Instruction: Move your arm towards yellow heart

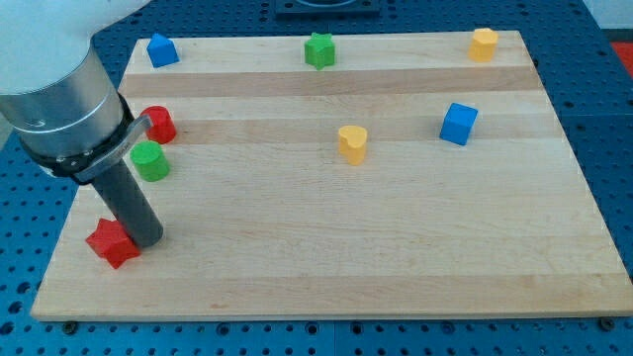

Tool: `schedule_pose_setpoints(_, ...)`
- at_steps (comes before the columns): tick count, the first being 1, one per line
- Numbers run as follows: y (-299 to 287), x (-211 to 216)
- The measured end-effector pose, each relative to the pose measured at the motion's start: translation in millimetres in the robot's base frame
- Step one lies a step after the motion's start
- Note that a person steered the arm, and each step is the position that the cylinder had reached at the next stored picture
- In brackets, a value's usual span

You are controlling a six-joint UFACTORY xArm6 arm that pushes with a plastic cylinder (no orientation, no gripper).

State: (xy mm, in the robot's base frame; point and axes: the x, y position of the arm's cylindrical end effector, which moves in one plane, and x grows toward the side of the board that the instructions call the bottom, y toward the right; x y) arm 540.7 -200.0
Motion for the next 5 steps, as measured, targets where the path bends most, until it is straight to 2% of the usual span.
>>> schedule_pose_setpoints(1, 12, -13)
schedule_pose_setpoints(3, 104, -74)
schedule_pose_setpoints(5, 124, -158)
